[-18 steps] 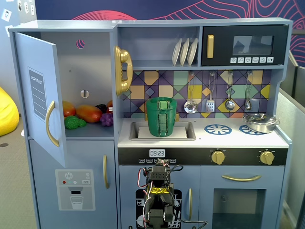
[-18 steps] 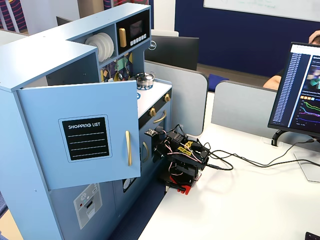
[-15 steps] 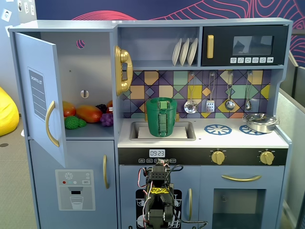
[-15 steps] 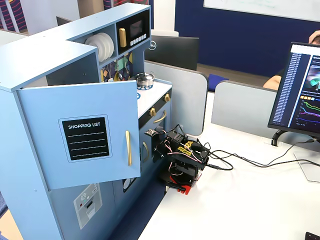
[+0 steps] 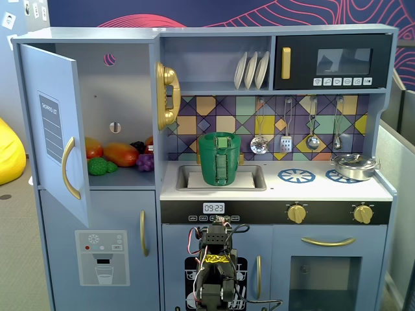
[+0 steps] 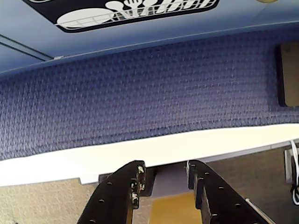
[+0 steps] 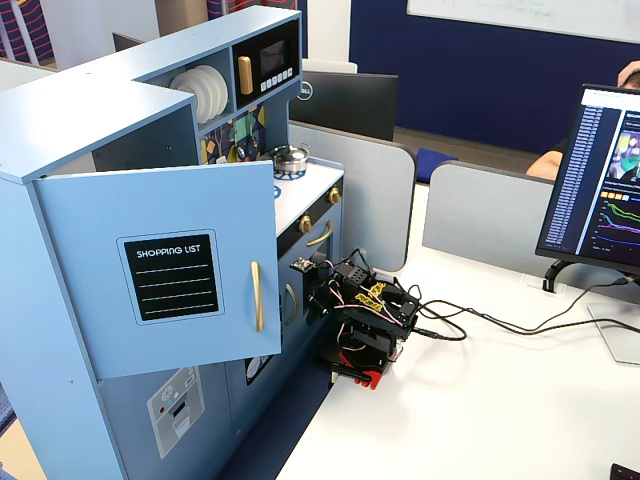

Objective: Take off the lid from the green recipient and place it on the counter

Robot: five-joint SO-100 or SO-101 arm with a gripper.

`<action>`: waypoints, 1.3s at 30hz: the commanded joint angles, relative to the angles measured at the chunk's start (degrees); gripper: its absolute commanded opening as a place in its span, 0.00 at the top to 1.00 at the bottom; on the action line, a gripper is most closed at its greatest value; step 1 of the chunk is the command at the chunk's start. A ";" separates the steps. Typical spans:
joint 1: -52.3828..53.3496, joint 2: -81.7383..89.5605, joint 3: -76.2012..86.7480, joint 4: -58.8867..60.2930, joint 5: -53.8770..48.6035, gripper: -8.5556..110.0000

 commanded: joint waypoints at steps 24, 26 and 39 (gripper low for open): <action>3.34 -29.36 -58.36 -41.04 -7.21 0.63; 3.34 -31.55 -60.38 -41.92 -7.56 0.62; 3.87 -46.14 -71.19 -49.04 -8.09 0.62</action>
